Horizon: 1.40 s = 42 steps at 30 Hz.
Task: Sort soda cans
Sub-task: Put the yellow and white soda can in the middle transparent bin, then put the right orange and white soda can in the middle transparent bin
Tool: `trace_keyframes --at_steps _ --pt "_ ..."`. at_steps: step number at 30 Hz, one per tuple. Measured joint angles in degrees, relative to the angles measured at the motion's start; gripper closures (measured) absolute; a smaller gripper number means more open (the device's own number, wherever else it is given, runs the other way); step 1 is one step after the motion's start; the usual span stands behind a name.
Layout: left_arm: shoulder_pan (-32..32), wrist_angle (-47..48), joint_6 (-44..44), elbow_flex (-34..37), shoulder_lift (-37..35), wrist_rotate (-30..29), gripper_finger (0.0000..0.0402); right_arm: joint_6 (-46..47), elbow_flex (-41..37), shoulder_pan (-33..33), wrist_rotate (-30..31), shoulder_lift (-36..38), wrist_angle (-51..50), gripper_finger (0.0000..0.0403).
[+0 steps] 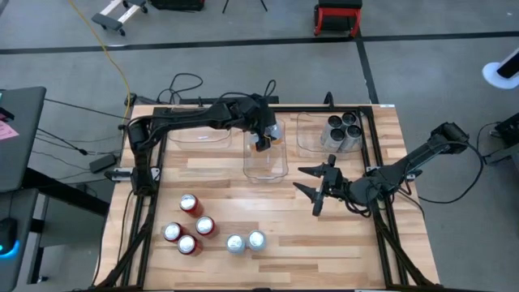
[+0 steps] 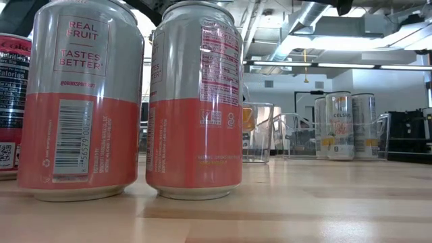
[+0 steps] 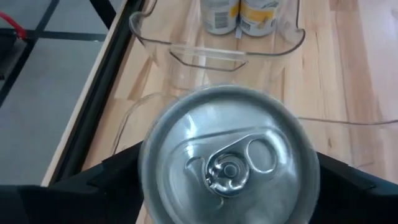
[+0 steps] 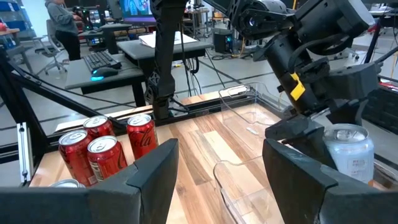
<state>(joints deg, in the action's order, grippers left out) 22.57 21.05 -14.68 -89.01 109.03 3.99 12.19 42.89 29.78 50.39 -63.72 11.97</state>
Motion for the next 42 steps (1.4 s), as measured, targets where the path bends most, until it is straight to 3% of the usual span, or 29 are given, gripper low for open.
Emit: trace_keyframes --at_steps 8,14,27,42 --pt "-0.01 2.12 -1.15 -0.07 -0.11 1.96 0.0057 0.00 0.00 0.00 0.00 0.00 0.07 0.0148" --pt "-0.13 2.86 -0.66 -0.39 -0.11 0.19 0.0057 -0.02 0.00 0.00 0.00 0.00 0.07 0.0148" --pt "-3.21 15.87 -0.19 -10.10 -0.17 -1.90 0.0056 -0.02 0.00 0.02 0.00 0.00 -1.06 0.0148" --pt "-13.67 20.46 2.42 -10.19 -11.24 -1.33 0.0066 3.12 -0.02 1.01 -0.03 0.00 -2.29 0.0148"
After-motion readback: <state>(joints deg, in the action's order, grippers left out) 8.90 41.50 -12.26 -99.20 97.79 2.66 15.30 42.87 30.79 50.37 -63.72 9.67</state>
